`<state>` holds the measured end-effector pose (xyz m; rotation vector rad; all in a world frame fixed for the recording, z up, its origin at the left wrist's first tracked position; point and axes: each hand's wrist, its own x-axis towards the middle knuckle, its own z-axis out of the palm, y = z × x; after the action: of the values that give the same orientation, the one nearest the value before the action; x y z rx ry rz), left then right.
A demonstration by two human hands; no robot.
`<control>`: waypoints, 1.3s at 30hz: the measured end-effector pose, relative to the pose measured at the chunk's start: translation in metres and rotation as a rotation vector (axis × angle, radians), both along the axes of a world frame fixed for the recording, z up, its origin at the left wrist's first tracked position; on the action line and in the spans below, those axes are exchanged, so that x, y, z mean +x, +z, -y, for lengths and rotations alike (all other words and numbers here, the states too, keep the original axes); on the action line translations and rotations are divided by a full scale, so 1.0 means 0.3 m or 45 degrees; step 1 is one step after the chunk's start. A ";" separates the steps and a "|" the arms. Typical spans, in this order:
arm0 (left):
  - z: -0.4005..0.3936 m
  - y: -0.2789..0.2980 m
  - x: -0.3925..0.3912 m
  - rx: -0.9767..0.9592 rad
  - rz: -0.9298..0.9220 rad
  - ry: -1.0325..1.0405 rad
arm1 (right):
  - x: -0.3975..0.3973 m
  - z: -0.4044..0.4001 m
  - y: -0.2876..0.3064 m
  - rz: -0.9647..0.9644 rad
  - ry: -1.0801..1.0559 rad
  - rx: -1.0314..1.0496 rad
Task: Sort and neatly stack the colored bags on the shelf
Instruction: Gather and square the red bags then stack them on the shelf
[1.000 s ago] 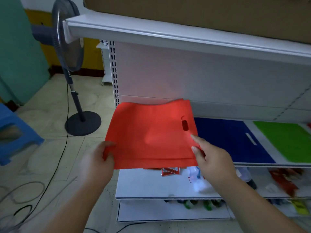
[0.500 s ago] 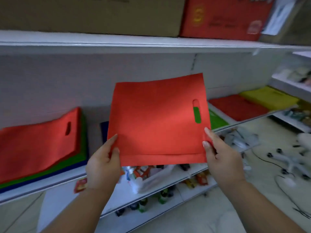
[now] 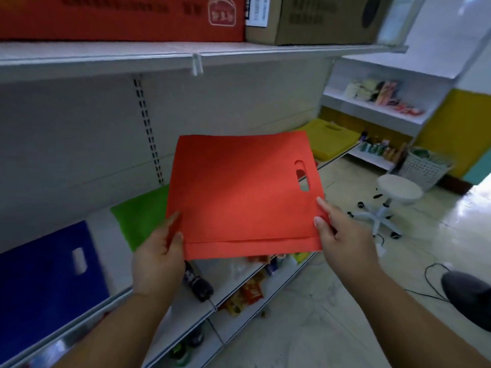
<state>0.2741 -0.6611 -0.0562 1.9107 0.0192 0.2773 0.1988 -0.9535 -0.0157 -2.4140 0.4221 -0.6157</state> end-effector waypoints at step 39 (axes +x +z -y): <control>1.061 -0.098 0.665 1.220 -0.655 0.372 | 1.323 0.975 -0.179 -0.674 0.950 -0.770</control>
<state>0.4737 -0.9795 -0.0854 2.8908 0.6077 -0.0469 0.5955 -1.2461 -0.0693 -3.0015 -0.5452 0.2835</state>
